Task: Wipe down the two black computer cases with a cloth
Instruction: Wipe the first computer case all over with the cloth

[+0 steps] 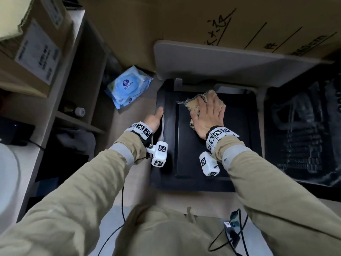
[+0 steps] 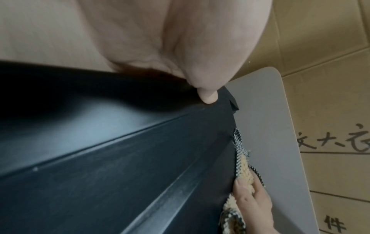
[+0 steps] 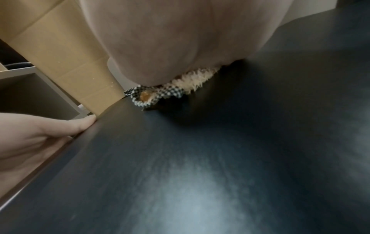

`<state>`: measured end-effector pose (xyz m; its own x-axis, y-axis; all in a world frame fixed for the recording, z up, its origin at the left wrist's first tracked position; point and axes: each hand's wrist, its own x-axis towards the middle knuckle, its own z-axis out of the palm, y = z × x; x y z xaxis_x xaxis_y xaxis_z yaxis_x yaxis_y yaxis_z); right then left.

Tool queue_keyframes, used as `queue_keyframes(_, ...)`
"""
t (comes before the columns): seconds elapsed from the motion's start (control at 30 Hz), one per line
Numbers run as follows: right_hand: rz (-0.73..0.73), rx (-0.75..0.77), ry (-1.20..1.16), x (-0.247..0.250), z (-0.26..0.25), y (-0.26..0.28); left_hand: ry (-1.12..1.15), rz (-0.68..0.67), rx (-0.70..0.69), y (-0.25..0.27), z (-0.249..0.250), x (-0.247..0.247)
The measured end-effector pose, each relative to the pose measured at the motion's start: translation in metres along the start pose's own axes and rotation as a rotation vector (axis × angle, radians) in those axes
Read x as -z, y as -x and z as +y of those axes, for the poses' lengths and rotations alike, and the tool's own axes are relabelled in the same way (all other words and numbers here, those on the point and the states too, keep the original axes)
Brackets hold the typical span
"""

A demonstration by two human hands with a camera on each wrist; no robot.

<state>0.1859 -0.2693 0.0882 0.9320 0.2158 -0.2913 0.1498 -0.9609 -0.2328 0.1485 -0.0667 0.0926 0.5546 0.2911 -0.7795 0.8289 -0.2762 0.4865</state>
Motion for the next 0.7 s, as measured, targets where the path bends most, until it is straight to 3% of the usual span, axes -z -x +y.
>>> queue_keyframes(0.17,-0.045,0.013,0.004,0.005,0.0,0.001,0.126,0.011,0.025,0.002,-0.003,-0.001)
queue_keyframes(0.37,-0.051,0.35,-0.122,0.016,-0.009,0.011,0.336,0.171,-0.034,0.026,-0.032,0.005)
queue_keyframes(0.5,-0.07,0.404,-0.237,0.016,-0.032,0.032,0.509,0.245,-0.007,0.045,-0.073,0.016)
queue_keyframes(0.6,-0.143,0.401,-0.478,0.013,-0.059,0.047,0.586,0.299,-0.132,0.066,-0.094,0.014)
queue_keyframes(0.7,-0.109,0.455,-0.64,0.015,-0.093,0.06,0.633,0.2,-0.258,0.087,-0.098,0.008)
